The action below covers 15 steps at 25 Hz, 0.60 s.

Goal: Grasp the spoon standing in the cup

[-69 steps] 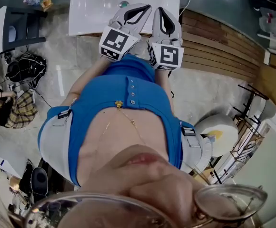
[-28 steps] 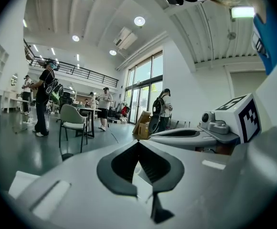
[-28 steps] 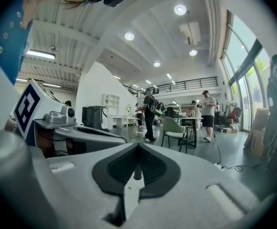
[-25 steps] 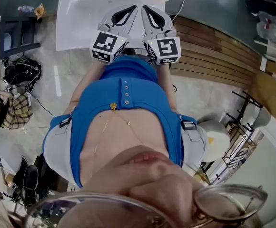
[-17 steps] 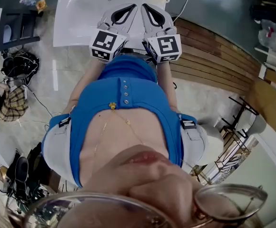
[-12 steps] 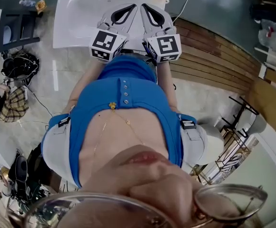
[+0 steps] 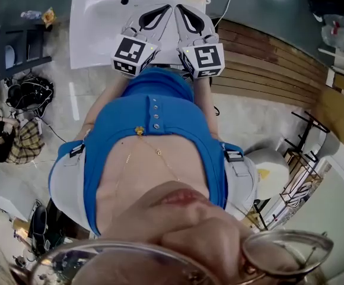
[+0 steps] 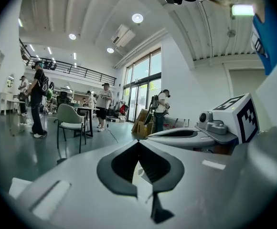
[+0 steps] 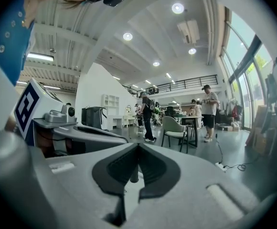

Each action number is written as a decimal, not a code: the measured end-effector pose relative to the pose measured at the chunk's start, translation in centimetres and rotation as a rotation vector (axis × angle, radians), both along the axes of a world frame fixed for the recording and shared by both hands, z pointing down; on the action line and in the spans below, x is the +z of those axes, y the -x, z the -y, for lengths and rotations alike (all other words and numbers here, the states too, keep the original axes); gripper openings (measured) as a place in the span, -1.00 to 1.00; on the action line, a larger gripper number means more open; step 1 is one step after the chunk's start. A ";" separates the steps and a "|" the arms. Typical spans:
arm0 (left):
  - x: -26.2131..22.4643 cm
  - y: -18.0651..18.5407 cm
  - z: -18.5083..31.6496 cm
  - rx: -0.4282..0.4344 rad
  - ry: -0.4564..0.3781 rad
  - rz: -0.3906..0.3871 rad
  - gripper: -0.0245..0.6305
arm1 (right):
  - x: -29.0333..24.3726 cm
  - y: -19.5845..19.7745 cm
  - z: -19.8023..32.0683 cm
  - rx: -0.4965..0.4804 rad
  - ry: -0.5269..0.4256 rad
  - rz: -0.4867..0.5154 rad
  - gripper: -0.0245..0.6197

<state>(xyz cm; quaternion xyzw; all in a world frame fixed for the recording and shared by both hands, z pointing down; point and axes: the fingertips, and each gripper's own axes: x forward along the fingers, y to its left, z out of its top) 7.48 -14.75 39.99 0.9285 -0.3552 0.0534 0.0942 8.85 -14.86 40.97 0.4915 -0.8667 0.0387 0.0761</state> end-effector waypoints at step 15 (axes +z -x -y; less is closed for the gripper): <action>0.4 1.4 0.1 0.038 0.004 -0.004 -0.93 | 0.4 0.8 0.4 0.046 0.009 -0.025 -0.92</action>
